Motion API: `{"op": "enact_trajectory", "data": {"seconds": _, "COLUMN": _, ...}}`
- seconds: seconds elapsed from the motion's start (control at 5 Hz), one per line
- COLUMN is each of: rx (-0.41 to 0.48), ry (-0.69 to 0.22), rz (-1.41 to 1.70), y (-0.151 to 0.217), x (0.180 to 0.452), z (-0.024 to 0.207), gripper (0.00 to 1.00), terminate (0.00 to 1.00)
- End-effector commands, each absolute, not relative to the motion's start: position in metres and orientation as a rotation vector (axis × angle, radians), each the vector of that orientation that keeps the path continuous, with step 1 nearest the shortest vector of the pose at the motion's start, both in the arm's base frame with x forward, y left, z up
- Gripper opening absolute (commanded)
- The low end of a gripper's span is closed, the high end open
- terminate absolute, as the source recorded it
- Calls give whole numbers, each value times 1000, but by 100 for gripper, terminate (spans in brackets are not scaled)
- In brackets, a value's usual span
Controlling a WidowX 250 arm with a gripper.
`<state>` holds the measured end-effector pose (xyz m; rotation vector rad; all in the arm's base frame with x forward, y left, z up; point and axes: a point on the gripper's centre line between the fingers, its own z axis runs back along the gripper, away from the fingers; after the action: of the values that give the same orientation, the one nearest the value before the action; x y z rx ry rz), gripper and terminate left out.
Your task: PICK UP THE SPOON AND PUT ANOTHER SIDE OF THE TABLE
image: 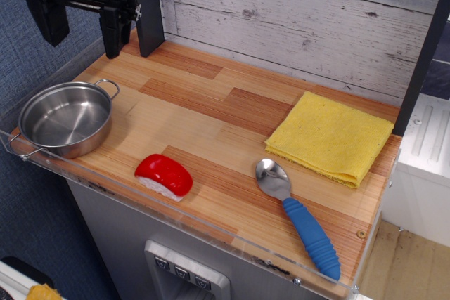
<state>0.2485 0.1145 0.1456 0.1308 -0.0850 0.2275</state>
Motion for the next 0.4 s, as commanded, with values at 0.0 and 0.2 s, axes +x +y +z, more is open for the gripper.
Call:
{"op": "enact_trajectory", "data": {"seconds": 0.0, "rx": 131, "ry": -85, "rz": 227, "y": 114, "x": 248, "z": 146, "gripper": 100, "terminate": 0}}
{"op": "enact_trajectory", "data": {"seconds": 0.2, "rx": 89, "ry": -109, "rz": 241, "y": 91, "x": 248, "z": 141, "gripper": 100, "terminate": 0}}
